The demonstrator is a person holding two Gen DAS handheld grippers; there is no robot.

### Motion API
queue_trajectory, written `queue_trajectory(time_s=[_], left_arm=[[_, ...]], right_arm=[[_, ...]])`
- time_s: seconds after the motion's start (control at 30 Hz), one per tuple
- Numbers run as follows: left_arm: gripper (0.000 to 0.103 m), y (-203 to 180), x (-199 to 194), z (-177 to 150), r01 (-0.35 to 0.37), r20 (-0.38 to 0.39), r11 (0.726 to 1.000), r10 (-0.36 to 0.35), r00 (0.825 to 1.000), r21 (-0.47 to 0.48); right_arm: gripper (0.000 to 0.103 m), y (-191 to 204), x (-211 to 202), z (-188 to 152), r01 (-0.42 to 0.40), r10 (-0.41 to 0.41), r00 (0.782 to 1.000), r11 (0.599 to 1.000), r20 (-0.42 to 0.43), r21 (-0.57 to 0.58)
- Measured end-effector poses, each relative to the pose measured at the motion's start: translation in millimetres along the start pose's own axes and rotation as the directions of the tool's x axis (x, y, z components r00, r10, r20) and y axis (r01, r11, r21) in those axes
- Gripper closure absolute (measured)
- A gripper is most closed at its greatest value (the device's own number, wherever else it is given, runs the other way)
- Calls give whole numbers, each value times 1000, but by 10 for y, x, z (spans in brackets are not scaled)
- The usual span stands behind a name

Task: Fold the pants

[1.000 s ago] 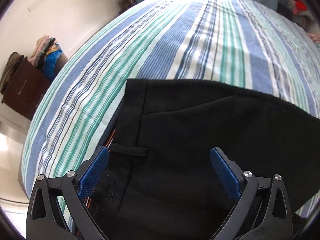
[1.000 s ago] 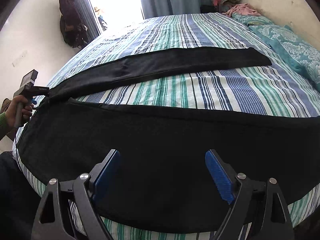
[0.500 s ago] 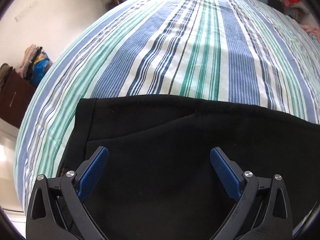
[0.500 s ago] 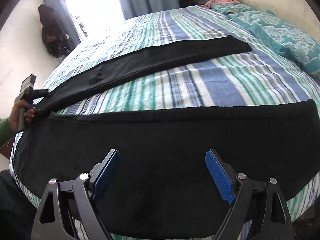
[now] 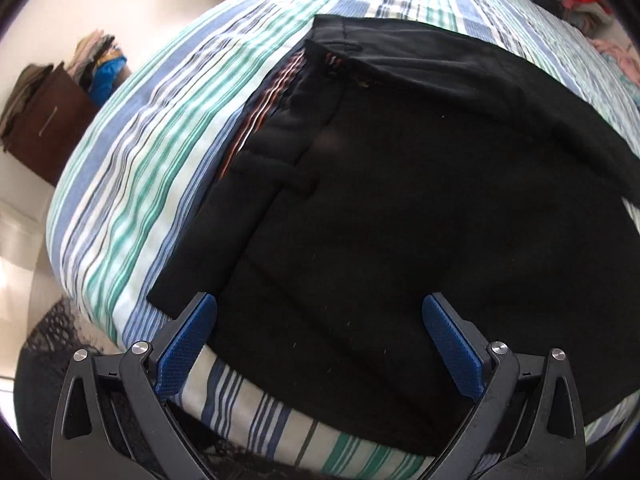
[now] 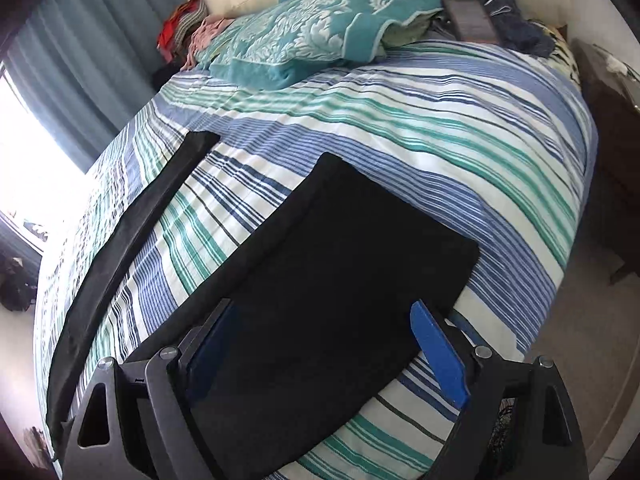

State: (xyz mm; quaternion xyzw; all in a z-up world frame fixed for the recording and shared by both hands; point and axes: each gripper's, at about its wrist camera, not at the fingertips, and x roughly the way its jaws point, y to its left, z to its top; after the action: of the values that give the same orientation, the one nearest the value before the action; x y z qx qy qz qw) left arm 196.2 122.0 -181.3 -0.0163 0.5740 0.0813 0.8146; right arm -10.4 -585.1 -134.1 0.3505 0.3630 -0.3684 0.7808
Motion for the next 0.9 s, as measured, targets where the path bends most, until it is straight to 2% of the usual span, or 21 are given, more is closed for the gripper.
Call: queue_trajectory(time_s=[0.1, 0.27, 0.33, 0.4, 0.53, 0.6, 0.73, 0.83, 0.87, 0.9], left_arm=[[1, 58, -127, -53, -35, 0, 999, 35, 999, -17], [1, -331, -430, -159, 17, 99, 994, -28, 995, 107], [1, -548, -512, -78, 55, 124, 988, -72, 990, 141], [1, -774, -529, 139, 76, 145, 985, -99, 984, 156], [1, -1039, -465, 756, 53, 208, 992, -76, 975, 113], [1, -1087, -346, 1082, 50, 223, 995, -68, 972, 83], [1, -1059, 96, 1579, -53, 226, 998, 47, 973, 17], [0, -905, 623, 1690, -133, 169, 991, 132, 977, -5], [0, -840, 772, 1597, -137, 175, 990, 133, 976, 13], [0, -791, 785, 1462, -104, 251, 995, 99, 963, 7]], right_arm=[[16, 151, -213, -133, -17, 18, 999, 999, 40, -44], [13, 725, -533, -653, -118, 132, 990, 967, 50, -228], [13, 986, -547, -901, -172, 181, 983, 935, 0, -310], [13, 1236, -527, -1123, -228, 217, 973, 889, -74, -397], [13, 1587, -513, -1366, -309, 263, 951, 789, -162, -531], [13, 1722, -470, -1268, -336, 280, 942, 756, -187, -562], [12, 1948, -200, -655, -362, 300, 932, 740, -204, -567], [11, 2122, 259, -25, -366, 276, 930, 737, -241, -568], [11, 2158, 445, 192, -372, 269, 927, 737, -261, -565], [11, 2183, 639, 412, -368, 250, 928, 744, -278, -558]])
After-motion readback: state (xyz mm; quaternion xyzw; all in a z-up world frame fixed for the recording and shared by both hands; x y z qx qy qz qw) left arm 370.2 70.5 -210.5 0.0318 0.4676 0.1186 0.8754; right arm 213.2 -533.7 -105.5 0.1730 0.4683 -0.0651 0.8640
